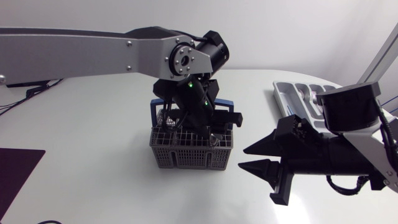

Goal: Unload the cutlery basket into the drawer organizer.

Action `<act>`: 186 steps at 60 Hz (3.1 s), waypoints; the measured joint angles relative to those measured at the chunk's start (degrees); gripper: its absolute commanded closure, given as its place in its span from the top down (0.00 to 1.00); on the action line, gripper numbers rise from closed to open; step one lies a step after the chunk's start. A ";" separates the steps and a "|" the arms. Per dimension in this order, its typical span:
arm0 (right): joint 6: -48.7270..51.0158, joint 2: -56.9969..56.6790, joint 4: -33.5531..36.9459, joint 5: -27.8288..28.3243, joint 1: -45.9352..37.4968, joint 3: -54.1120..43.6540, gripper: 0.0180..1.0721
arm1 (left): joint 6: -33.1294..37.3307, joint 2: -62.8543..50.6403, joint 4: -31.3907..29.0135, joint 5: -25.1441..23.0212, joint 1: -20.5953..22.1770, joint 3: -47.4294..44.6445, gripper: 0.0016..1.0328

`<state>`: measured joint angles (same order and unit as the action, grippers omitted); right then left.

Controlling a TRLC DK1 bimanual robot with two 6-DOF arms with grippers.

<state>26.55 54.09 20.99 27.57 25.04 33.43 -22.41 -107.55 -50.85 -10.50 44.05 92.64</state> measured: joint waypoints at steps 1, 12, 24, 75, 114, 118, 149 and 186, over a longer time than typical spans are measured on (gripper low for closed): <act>-0.02 0.00 -0.04 0.00 0.00 -0.02 0.50 | 0.00 0.00 0.04 0.00 0.00 0.00 0.34; -0.02 0.00 -0.26 0.00 0.00 -0.17 0.50 | 0.02 -0.04 1.09 0.00 0.00 0.00 0.31; 0.00 0.00 -0.46 0.00 0.00 -0.28 0.50 | 0.63 -0.04 1.42 -0.02 0.00 -0.07 0.28; 0.00 0.00 -0.57 0.02 0.07 -0.83 0.50 | 4.48 -0.02 3.26 -1.05 0.42 -3.17 0.19; 0.00 -0.02 -0.66 0.02 0.48 -1.31 0.50 | 4.42 0.37 6.27 -3.74 -0.13 -4.39 0.03; 0.00 -0.02 -0.66 0.00 0.59 -1.31 0.50 | 4.44 0.70 6.40 -4.09 -0.28 -4.70 0.03; 0.02 0.00 -0.66 0.00 0.81 -1.31 0.50 | 4.44 4.52 6.21 -8.68 -2.40 -4.98 0.03; 0.48 -1.25 -0.63 0.00 0.79 -1.62 0.50 | 4.17 16.83 6.05 -14.16 -3.87 -7.17 0.03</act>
<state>27.03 52.84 20.36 27.57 25.82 31.81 -18.24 -90.72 -44.80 -24.67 40.18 85.47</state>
